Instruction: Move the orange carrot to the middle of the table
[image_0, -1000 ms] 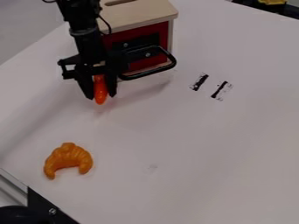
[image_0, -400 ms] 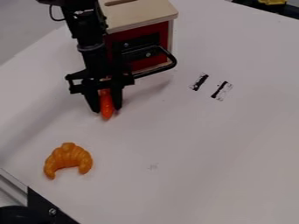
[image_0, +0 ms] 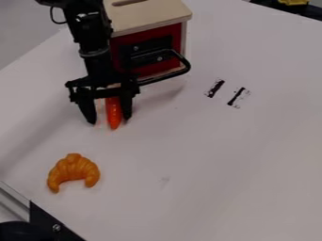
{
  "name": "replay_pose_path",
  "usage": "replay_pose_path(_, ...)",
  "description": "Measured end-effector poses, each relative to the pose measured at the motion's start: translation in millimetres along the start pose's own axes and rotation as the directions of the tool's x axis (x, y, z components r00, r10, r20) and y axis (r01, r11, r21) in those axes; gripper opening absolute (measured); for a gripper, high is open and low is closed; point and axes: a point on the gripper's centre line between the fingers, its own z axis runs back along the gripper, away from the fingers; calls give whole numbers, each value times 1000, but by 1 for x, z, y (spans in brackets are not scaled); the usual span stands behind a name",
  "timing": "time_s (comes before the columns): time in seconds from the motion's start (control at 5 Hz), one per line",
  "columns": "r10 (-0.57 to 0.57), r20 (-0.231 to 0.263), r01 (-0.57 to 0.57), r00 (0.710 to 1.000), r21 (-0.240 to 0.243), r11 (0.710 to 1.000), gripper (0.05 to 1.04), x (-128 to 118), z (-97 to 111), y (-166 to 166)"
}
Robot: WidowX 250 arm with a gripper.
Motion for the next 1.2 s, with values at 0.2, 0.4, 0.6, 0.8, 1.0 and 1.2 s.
replay_pose_path(0.2, -62, 57, 62, 996, -10, 998, 984, -2, 14, -23)
replay_pose_path(0.4, -79, 94, 79, 992, 9, 997, 984, -6, 26, -25)
replay_pose_path(0.6, -112, 188, 108, 976, 31, 994, 984, -19, 54, -36)
replay_pose_path(0.8, -149, 283, 146, 947, 32, 989, 984, -34, 81, -41)
replay_pose_path(1.0, -189, 358, 191, 915, 29, 981, 984, -46, 101, -47)
replay_pose_path(1.2, -187, 369, 191, 911, 26, 981, 984, -46, 103, -48)
